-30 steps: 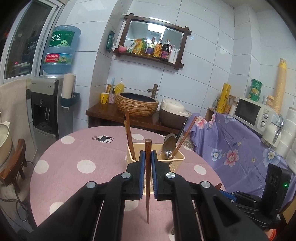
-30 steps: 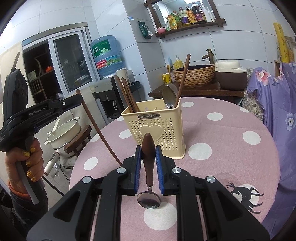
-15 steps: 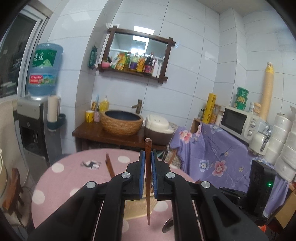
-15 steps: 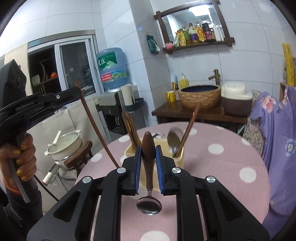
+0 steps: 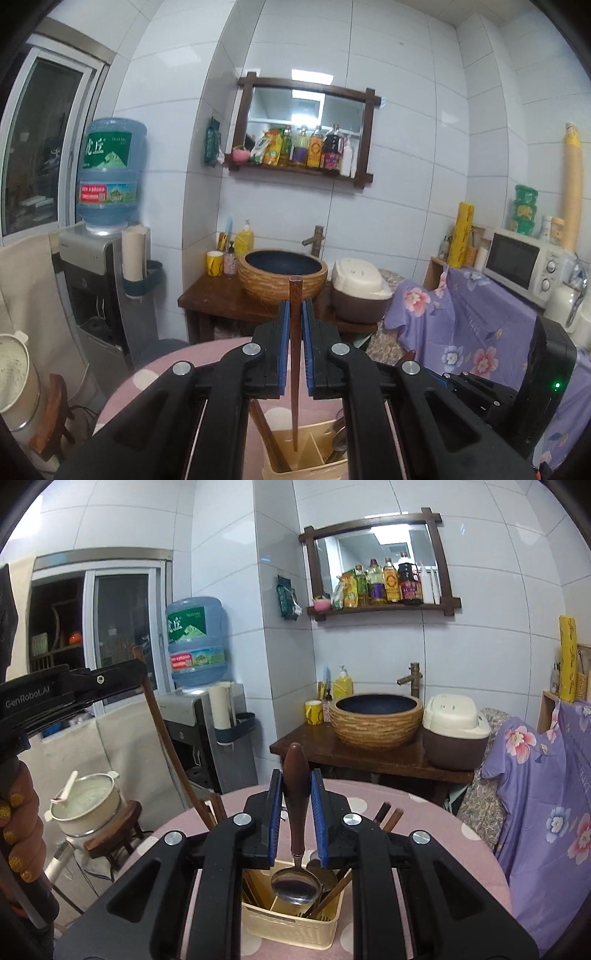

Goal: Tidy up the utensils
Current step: 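Carry the chopstick and spoon over the cream holder with both grippers, then lower the chopstick and spoon into the holder and open both grippers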

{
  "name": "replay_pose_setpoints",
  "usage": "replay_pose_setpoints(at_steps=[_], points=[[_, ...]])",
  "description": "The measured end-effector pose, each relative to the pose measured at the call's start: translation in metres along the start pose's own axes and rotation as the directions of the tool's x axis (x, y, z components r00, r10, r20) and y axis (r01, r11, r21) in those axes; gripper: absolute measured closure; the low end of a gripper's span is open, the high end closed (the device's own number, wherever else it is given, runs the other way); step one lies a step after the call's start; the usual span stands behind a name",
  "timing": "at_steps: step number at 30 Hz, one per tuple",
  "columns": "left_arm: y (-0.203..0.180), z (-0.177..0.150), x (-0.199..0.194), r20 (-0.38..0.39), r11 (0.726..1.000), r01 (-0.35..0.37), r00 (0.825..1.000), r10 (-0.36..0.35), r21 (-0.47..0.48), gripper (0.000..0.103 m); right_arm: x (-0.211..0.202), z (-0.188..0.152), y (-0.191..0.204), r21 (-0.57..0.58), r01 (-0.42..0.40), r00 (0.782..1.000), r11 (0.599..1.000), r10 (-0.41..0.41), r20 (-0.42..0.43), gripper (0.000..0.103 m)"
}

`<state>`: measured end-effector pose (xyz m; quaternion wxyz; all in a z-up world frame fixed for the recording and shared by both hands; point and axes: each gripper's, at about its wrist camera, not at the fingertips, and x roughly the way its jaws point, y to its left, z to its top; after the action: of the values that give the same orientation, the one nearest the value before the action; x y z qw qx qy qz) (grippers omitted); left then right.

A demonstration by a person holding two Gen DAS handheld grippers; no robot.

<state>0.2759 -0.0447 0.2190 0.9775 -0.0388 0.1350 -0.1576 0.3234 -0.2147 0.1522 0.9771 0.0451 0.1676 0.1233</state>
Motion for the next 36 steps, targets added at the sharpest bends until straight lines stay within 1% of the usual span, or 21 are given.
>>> replay_pose_setpoints(at_steps=[8, 17, 19, 23, 29, 30, 32, 33, 34, 35, 36], points=[[0.010, -0.052, 0.030, -0.110, 1.000, -0.002, 0.994, 0.000, -0.019, 0.095, 0.025, -0.038, -0.003, 0.024, 0.001, 0.997, 1.000, 0.001, -0.082, 0.087], [0.020, -0.092, 0.049, -0.194, 0.999, -0.014, 0.981, 0.007, -0.039, 0.095, 0.027, -0.058, 0.000, 0.005, 0.011, 0.996, 1.000, -0.010, -0.084, 0.087], [0.019, -0.099, 0.050, -0.195, 0.999, -0.030, 0.981, 0.025, -0.024, 0.095, 0.026, -0.061, 0.001, 0.002, 0.010, 0.996, 1.000, -0.010, -0.085, 0.087], [0.019, -0.110, 0.055, -0.216, 0.999, -0.031, 0.976, 0.026, -0.021, 0.095, 0.024, -0.064, 0.003, -0.014, 0.017, 0.997, 1.000, -0.018, -0.076, 0.087], [0.018, -0.114, 0.047, -0.197, 0.999, -0.037, 0.980, 0.033, -0.016, 0.095, 0.018, -0.067, -0.001, -0.007, 0.033, 0.998, 0.999, -0.033, -0.058, 0.086], [0.017, -0.115, 0.046, -0.192, 0.999, -0.039, 0.981, 0.037, -0.009, 0.093, 0.016, -0.067, -0.001, -0.008, 0.034, 0.998, 0.999, -0.034, -0.056, 0.084], [0.015, -0.116, 0.040, -0.180, 0.999, -0.045, 0.983, 0.045, 0.005, 0.081, 0.011, -0.068, -0.002, -0.004, 0.035, 0.998, 0.999, -0.035, -0.046, 0.075], [0.015, -0.117, 0.038, -0.173, 0.999, -0.048, 0.984, 0.048, 0.003, 0.072, 0.006, -0.068, -0.003, -0.002, 0.040, 0.999, 0.999, -0.040, -0.034, 0.068], [0.016, -0.118, 0.034, -0.165, 0.999, -0.050, 0.985, 0.049, -0.002, 0.065, 0.003, -0.069, -0.003, -0.004, 0.046, 0.999, 0.999, -0.046, -0.027, 0.065], [0.016, -0.118, 0.031, -0.158, 0.999, -0.052, 0.986, 0.050, -0.005, 0.062, 0.000, -0.069, -0.004, -0.008, 0.049, 0.999, 0.999, -0.049, -0.021, 0.065], [0.017, -0.119, 0.027, -0.150, 0.998, -0.056, 0.987, 0.054, -0.004, 0.057, -0.005, -0.070, -0.004, -0.014, 0.052, 0.999, 0.999, -0.052, -0.015, 0.063]])
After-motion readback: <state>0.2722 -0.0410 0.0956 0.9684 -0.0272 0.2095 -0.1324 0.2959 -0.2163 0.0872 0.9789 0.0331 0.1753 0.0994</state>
